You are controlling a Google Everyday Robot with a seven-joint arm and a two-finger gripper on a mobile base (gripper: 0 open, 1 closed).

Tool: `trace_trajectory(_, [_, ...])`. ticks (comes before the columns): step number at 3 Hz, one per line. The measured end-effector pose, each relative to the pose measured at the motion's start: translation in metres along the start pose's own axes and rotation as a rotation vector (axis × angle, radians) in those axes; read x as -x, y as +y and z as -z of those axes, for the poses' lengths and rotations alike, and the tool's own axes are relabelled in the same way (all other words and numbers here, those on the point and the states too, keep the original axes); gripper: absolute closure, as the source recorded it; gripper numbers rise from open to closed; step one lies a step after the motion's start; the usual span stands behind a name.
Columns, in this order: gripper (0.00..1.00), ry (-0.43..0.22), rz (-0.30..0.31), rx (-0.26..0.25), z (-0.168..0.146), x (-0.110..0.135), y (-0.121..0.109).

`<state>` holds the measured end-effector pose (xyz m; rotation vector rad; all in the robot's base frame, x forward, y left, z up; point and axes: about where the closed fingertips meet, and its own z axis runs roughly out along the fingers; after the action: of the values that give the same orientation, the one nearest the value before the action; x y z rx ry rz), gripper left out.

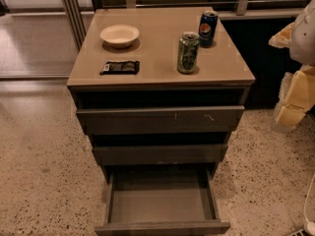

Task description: Place green can into bottom drawer

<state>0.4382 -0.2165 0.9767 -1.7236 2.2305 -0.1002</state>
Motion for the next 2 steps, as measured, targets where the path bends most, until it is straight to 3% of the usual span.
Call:
trace_trajectory(1, [0.0, 0.007, -0.002, -0.017, 0.0, 0.0, -0.006])
trace_trajectory(2, [0.0, -0.017, 0.005, -0.036, -0.009, 0.003, -0.038])
